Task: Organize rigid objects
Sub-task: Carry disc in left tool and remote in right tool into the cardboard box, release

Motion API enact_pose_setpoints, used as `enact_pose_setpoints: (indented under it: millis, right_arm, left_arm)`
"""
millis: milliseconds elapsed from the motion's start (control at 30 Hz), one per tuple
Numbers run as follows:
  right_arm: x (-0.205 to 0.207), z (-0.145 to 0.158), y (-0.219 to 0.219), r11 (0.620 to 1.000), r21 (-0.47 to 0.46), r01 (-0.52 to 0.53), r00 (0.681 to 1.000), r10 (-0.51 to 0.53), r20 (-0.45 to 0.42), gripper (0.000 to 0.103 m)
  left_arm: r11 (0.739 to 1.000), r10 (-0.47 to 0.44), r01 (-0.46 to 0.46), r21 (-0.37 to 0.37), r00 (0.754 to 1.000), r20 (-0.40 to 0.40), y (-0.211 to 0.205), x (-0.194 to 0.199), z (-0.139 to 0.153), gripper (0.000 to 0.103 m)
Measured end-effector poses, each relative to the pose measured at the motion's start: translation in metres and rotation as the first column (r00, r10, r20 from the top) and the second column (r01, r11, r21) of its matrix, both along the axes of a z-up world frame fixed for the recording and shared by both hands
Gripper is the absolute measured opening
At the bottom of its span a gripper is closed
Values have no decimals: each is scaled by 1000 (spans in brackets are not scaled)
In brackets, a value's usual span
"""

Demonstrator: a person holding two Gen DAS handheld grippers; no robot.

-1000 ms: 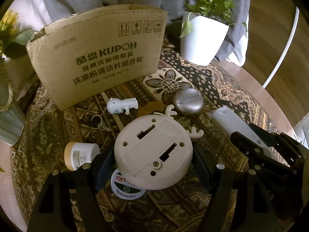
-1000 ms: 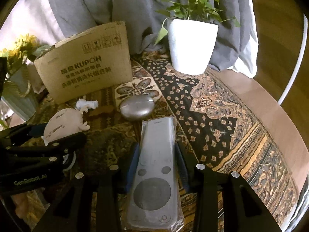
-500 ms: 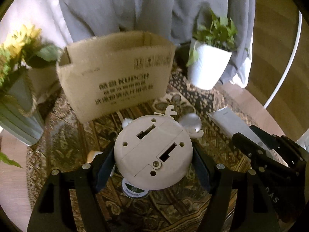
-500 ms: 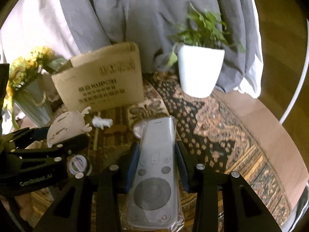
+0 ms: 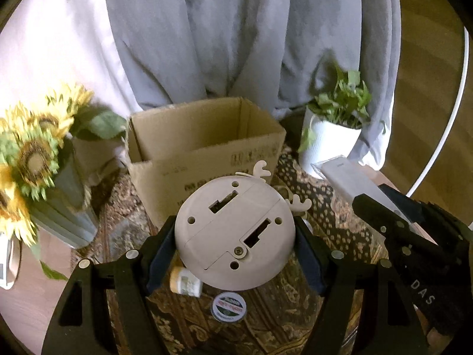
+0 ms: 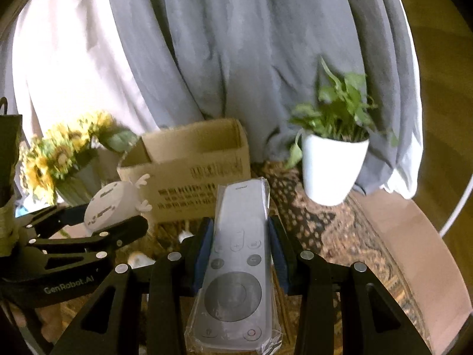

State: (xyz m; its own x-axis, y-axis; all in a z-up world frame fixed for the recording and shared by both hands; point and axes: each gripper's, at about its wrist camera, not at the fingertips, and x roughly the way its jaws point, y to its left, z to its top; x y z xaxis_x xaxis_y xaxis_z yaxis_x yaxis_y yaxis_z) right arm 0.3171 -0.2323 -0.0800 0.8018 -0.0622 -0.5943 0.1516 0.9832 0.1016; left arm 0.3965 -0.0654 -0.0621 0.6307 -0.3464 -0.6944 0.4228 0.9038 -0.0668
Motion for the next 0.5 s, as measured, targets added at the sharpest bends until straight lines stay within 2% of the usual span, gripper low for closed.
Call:
enact_pose_setpoints:
  millis: [500]
  right_arm:
    - [59, 33, 9, 995, 87, -40, 997, 34, 70, 39]
  left_arm:
    - [998, -27, 25, 52, 998, 56, 6, 52, 46, 74]
